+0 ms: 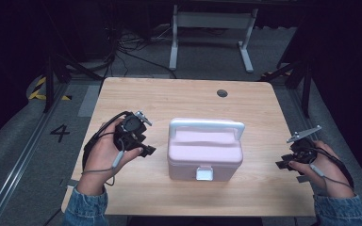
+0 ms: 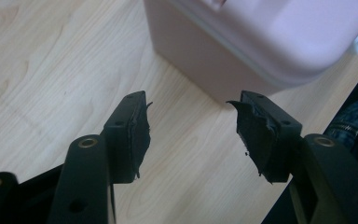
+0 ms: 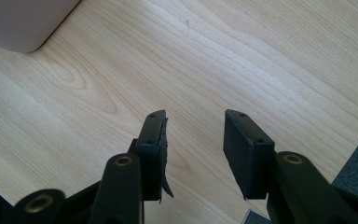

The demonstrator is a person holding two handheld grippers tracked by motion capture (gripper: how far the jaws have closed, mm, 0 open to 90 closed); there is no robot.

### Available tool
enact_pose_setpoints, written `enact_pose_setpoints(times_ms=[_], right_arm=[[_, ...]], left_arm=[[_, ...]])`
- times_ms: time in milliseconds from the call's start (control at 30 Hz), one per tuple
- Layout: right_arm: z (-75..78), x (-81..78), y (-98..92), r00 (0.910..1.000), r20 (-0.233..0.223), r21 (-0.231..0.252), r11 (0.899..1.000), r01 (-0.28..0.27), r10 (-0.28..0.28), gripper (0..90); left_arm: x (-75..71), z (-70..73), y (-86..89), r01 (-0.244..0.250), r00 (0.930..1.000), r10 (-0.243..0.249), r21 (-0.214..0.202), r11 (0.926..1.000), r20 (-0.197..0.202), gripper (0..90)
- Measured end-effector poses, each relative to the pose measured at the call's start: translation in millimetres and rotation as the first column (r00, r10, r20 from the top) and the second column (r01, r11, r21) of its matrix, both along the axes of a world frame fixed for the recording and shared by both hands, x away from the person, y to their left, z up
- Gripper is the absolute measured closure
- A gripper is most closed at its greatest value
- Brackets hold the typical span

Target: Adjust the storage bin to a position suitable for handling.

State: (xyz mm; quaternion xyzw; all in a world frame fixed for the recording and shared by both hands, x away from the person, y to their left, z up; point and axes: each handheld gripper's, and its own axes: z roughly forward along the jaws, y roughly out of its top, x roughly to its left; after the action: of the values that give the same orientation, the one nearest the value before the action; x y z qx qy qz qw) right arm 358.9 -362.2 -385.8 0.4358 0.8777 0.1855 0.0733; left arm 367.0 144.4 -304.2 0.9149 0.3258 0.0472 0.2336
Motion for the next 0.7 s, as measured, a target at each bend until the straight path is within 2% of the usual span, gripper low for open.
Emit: enact_pose_setpoints(times_ms=[100,133,233,367,433,467,533,600,667,700], right_arm=[[-0.2,-1.6,-0.8,1.0,0.002,0.003,1.0,0.008,-0.008,60.5],[-0.8,-1.9,-1.4,1.0,0.002,-0.002,1.0,0.007,-0.007,60.5],[-2.4,-3.4,-2.5,0.9999,0.001,-0.002,1.0,0.016,-0.016,60.6],[-3.6,-6.5,-5.3,0.9997,0.0,0.002,1.0,0.023,-0.023,60.6],[-4.0,-8.4,-6.6,0.9995,0.002,0.004,1.0,0.031,-0.031,60.6],[-4.1,-9.4,-7.1,0.9993,0.002,0.003,0.999,0.037,-0.037,60.6],[-4.5,-11.9,-8.6,0.9991,0.002,0.006,0.999,0.042,-0.042,60.6],[-4.7,-12.7,-9.1,0.9991,0.0,0.004,0.999,0.043,-0.043,60.5],[-5.2,-14.0,-10.0,0.9989,-0.001,0.008,0.999,0.048,-0.048,60.7],[-5.4,-14.4,-10.4,0.9989,0.001,0.007,0.999,0.047,-0.047,60.7]], left_arm=[[1.2,0.9,-6.8,0.019,0.9989,-0.016,-0.049,0.9986,0.043,45.3],[1.5,1.4,-8.8,0.031,0.9986,-0.028,-0.062,0.9976,0.046,45.7],[2.4,1.7,-13.6,0.061,0.9962,-0.053,-0.119,0.9911,0.069,46.3],[5.2,-0.3,-16.3,0.092,0.9893,-0.066,-0.21,0.9734,0.13,46.6],[7.0,-3.3,-17.6,0.095,0.9852,-0.053,-0.263,0.96,0.163,46.6],[8.6,-3.6,-17.7,0.102,0.9844,-0.057,-0.272,0.9571,0.166,47.0],[11.9,-6.1,-21.2,0.099,0.9848,-0.049,-0.307,0.9467,0.167,47.9],[12.6,-7.0,-22.3,0.098,0.984,-0.045,-0.315,0.9439,0.172,48.3],[12.1,-10.4,-25.1,0.084,0.9809,-0.014,-0.357,0.9305,0.194,49.5],[10.3,-12.7,-27.1,0.067,0.9756,0.02,-0.385,0.9205,0.219,49.9]])
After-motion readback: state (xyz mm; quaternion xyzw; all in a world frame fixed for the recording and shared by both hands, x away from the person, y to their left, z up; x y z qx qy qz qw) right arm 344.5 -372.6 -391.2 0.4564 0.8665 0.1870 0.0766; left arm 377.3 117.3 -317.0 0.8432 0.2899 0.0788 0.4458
